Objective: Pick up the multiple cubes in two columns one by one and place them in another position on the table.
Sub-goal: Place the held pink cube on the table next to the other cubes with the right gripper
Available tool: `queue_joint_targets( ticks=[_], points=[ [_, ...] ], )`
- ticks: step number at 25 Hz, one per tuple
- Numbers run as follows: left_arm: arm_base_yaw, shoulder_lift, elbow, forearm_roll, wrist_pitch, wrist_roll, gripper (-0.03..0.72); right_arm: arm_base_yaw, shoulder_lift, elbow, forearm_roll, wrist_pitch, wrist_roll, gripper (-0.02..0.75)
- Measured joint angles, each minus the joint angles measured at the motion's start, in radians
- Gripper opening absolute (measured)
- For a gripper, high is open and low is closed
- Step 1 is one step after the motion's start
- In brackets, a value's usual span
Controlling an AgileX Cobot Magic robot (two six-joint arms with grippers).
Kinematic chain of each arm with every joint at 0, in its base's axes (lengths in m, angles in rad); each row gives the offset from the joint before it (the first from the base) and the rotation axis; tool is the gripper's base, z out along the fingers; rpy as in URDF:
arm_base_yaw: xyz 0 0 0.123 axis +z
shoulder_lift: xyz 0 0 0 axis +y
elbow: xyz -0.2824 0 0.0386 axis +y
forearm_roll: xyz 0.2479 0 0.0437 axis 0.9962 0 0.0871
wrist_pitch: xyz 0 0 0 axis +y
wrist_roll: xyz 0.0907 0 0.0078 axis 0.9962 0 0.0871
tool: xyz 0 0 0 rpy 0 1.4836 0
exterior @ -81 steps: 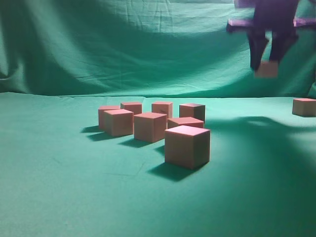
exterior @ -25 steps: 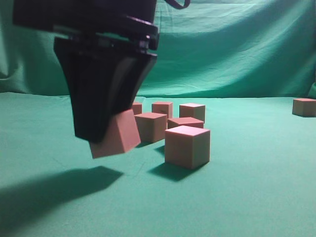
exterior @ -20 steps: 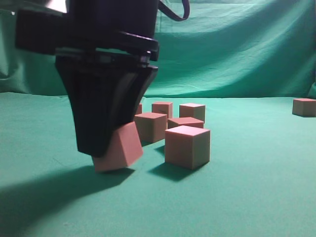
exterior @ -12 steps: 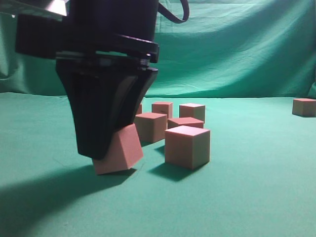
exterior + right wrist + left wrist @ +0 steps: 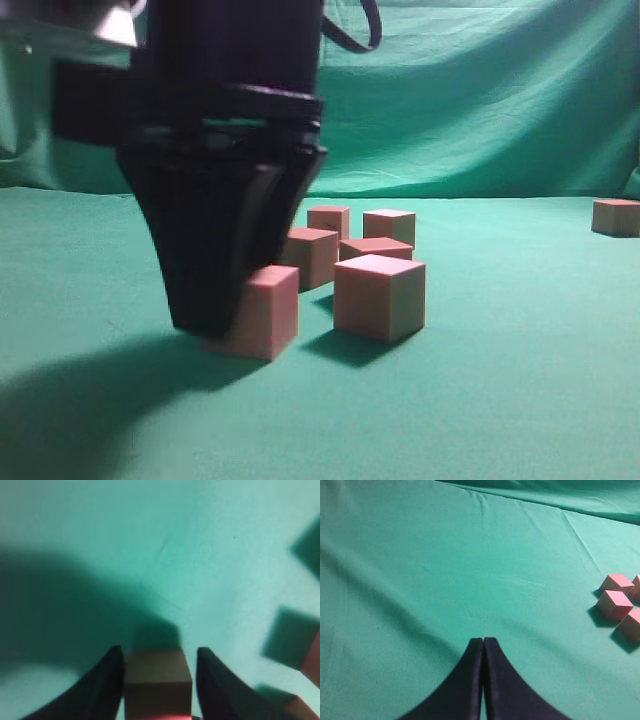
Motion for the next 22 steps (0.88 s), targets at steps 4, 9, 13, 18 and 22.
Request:
queue_joint_targets(
  ticks=[4,9,13,18,22],
  points=[
    [0.000,0.000,0.000,0.000,0.000,0.000,0.000,0.000,0.014,0.000,-0.011,0.010,-0.002,0.444],
    [0.000,0.000,0.000,0.000,0.000,0.000,0.000,0.000,0.015,-0.026,-0.013,0.054,-0.002,0.541],
    [0.000,0.000,0.000,0.000,0.000,0.000,0.000,0.000,0.017,-0.130,-0.013,0.133,-0.002,0.567],
    [0.000,0.000,0.000,0.000,0.000,0.000,0.000,0.000,0.017,-0.331,-0.013,0.285,-0.002,0.567],
    [0.000,0.000,0.000,0.000,0.000,0.000,0.000,0.000,0.017,-0.504,-0.058,0.353,0.014,0.567]
  ],
)
